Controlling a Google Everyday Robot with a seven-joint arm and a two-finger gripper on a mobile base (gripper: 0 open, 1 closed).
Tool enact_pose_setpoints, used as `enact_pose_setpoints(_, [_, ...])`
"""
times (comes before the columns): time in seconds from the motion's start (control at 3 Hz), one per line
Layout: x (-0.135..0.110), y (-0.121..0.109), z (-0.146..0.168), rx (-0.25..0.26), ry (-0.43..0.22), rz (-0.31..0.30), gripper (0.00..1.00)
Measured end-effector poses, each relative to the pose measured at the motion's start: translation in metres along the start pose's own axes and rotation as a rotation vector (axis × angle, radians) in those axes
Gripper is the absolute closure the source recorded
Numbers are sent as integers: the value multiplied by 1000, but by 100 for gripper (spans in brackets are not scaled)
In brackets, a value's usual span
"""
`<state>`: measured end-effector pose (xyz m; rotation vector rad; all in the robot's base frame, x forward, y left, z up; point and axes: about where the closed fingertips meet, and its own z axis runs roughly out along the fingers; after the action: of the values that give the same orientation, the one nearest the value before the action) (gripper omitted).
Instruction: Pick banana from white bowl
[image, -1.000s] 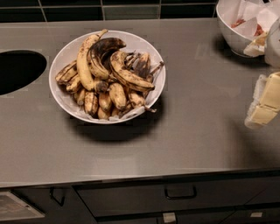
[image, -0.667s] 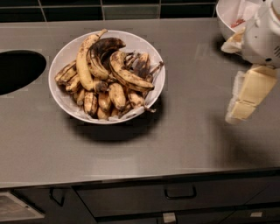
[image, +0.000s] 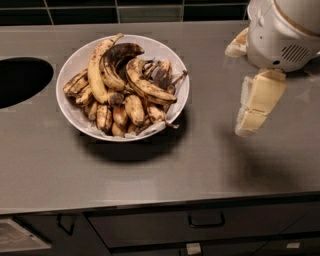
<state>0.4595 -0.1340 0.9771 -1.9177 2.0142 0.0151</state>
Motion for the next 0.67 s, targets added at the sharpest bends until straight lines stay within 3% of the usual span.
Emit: enact_pose_setpoints(0.67, [-30,-14,3,8,-29,-68,0])
